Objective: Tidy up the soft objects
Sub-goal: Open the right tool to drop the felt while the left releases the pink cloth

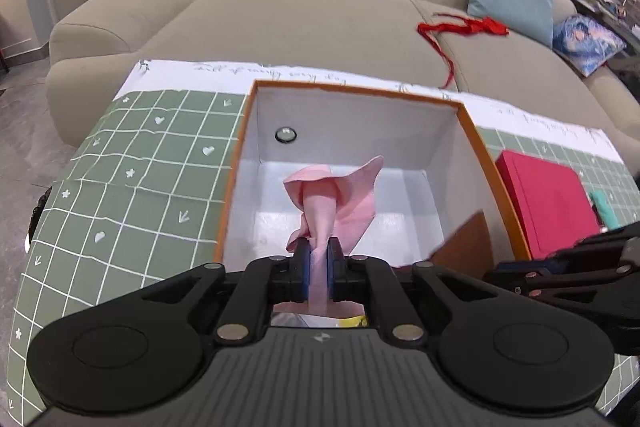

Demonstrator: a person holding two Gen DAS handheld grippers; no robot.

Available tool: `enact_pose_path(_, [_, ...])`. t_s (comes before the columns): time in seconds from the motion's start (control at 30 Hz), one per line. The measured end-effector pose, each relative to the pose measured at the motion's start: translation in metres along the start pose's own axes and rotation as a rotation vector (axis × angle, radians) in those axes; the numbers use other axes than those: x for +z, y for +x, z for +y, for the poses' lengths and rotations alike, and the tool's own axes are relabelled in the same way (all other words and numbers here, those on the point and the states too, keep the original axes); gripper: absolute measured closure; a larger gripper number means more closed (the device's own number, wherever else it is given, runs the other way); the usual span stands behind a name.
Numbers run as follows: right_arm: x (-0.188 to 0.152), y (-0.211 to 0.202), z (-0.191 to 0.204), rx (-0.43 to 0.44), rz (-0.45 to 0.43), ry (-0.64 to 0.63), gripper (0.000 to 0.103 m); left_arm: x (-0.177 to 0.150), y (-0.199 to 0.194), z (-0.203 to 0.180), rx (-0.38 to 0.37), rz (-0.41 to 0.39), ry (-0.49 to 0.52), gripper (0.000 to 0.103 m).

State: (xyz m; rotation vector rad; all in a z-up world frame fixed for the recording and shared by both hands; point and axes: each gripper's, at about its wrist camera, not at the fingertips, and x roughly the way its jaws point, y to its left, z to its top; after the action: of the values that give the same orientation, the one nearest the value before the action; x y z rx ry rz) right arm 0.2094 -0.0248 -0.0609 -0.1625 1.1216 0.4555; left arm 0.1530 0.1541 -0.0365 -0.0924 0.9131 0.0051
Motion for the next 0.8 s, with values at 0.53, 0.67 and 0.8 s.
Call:
enact_pose_path(0.53, [0.001, -0.009, 0.030, 0.066, -0.031, -0.075, 0.064, -0.015, 0.019, -0.003, -0.008, 0.123, -0.015, 0.089])
enact_pose_path(0.67, [-0.001, -0.011, 0.031, 0.084, -0.031, -0.066, 0.065, -0.015, 0.024, -0.005, 0.039, 0.159, -0.023, 0.054])
enact_pose_path(0.8, [-0.002, -0.015, 0.029, 0.093, -0.039, -0.062, 0.066, -0.014, 0.020, -0.010, 0.065, 0.142, -0.001, 0.031])
